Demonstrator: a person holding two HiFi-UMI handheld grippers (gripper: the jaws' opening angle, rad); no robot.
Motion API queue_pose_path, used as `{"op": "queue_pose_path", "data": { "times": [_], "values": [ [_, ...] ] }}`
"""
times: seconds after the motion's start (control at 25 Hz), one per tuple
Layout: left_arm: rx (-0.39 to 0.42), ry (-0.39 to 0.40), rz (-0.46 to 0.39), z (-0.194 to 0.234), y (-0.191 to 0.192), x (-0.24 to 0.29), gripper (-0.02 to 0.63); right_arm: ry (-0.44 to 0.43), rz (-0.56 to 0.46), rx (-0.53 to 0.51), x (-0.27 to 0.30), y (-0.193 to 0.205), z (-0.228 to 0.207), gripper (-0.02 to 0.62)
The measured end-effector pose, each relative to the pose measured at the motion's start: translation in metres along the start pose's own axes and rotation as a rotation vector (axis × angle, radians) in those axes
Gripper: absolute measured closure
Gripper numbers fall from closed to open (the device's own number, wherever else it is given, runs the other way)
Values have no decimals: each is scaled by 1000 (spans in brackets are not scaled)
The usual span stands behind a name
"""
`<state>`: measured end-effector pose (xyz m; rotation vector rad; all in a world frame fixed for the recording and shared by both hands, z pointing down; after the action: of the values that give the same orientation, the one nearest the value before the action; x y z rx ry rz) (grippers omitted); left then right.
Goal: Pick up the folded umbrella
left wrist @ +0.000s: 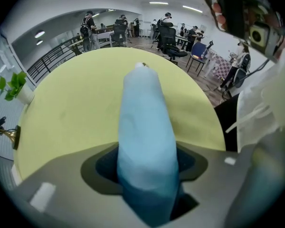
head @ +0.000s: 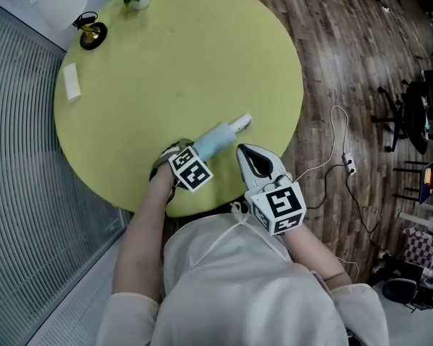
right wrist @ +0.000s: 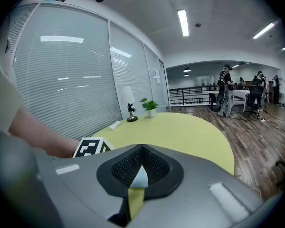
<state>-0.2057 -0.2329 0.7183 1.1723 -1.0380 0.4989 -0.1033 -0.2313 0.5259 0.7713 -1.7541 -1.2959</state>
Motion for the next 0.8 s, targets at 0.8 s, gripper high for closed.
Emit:
{"op": "queue_pose_path", "data": {
  "times": [0.8],
  "values": [
    [-74, -264, -22, -27, -21, -43, 325, -139, -43, -27, -19, -39, -28, 595]
  ]
}}
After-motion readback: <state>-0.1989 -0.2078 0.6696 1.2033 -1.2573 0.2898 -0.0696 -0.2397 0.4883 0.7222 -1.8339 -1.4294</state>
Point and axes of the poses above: the fingertips, and each gripper's own axes: x forward along the fingers, z to its left, y out of its underside, the point moved 2 cm from there along -x, backward along the fingers, and after that the axes turned 14 degrees about -z, right-handed, at the moved point
